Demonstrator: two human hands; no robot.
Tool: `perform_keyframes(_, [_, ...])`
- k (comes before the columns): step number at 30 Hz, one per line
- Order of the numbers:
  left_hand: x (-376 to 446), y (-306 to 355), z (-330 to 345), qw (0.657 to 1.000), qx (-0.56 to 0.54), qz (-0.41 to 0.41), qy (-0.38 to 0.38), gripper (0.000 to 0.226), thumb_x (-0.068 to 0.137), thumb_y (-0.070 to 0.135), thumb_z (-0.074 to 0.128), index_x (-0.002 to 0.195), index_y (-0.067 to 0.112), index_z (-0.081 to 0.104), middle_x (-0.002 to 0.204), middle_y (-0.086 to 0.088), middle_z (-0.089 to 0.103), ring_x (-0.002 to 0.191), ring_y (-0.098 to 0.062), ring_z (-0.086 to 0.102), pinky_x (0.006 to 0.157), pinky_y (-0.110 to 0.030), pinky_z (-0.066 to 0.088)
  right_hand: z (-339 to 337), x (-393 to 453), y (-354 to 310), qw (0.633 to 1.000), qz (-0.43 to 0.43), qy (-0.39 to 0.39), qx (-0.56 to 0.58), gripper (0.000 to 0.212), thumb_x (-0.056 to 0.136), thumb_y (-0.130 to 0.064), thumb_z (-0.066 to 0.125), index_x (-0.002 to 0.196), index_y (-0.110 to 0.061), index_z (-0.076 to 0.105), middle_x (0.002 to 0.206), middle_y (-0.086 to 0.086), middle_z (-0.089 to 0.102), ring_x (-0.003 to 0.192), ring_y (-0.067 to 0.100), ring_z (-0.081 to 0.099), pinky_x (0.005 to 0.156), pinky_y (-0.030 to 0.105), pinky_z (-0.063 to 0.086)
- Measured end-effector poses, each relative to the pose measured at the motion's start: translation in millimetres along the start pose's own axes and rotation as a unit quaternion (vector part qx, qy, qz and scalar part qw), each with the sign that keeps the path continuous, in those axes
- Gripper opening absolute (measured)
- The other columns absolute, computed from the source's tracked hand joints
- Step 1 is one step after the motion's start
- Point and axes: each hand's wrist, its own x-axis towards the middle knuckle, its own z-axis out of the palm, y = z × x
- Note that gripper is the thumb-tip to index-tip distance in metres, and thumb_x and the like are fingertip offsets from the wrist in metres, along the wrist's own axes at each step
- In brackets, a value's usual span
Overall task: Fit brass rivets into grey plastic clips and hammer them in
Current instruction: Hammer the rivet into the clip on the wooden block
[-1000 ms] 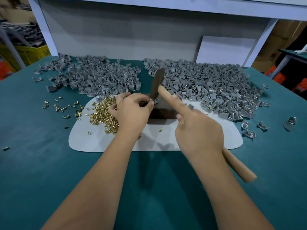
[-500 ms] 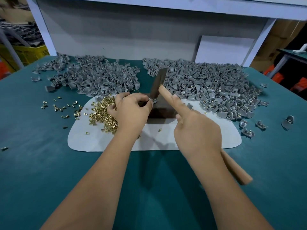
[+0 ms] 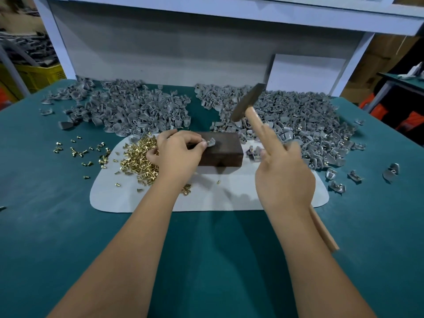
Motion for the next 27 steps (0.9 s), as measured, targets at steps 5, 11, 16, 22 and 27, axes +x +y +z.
perform_keyframes(5, [-3,1,-6,0.998,-0.049,-0.010,-0.029,0.011,0.090,0.036,0.066,0.079,0.038,0.069,0.101,0.030,0.060,0.132,-0.007,0.026,0.107,-0.049,0.012,14,15,20,0.997,0.051,-0.054,-0.004,0.039,0.098,-0.021,0.043,0.137,-0.027,0.042,0.096,0.011,0.061,0.073,0.031,0.052,0.056,0.033,0.032])
perform_keyframes(11, [-4,2,-7,0.998,-0.053,-0.007,-0.034,0.016,0.091,0.036,0.066,0.075,0.038,0.067,0.099,0.032,0.059,0.132,-0.007,0.026,0.105,-0.046,0.013,28,16,28,0.994,0.068,-0.080,-0.030,0.009,0.091,-0.018,0.047,0.098,-0.018,0.054,0.081,0.006,0.062,0.066,0.028,0.043,0.048,0.029,0.023])
perform_keyframes(16, [-5,1,-8,0.999,-0.041,0.003,-0.034,0.013,0.090,0.038,0.065,0.078,0.040,0.067,0.100,0.031,0.059,0.131,-0.008,0.027,0.105,-0.048,0.014,30,14,23,0.994,0.041,-0.058,-0.087,0.020,0.090,-0.022,0.050,0.104,-0.014,0.062,0.095,0.011,0.056,0.080,0.032,0.050,0.062,0.033,0.034])
perform_keyframes(22, [-8,0,-11,0.997,-0.031,0.059,-0.039,0.007,0.087,0.040,0.069,0.081,0.044,0.067,0.098,0.030,0.058,0.132,-0.009,0.024,0.106,-0.046,0.013,32,12,-6,0.991,-0.054,0.005,0.125,0.037,0.091,-0.028,0.058,0.127,-0.022,0.060,0.106,0.001,0.056,0.099,0.019,0.041,0.085,0.032,0.035])
perform_keyframes(27, [-7,2,-12,0.990,-0.063,0.119,-0.038,0.015,0.086,0.034,0.071,0.085,0.047,0.064,0.097,0.034,0.055,0.131,-0.017,0.028,0.108,-0.049,0.020,46,22,-33,0.972,-0.121,-0.074,0.188,0.032,0.091,-0.027,0.059,0.123,-0.026,0.062,0.106,-0.002,0.061,0.102,0.021,0.045,0.086,0.034,0.039])
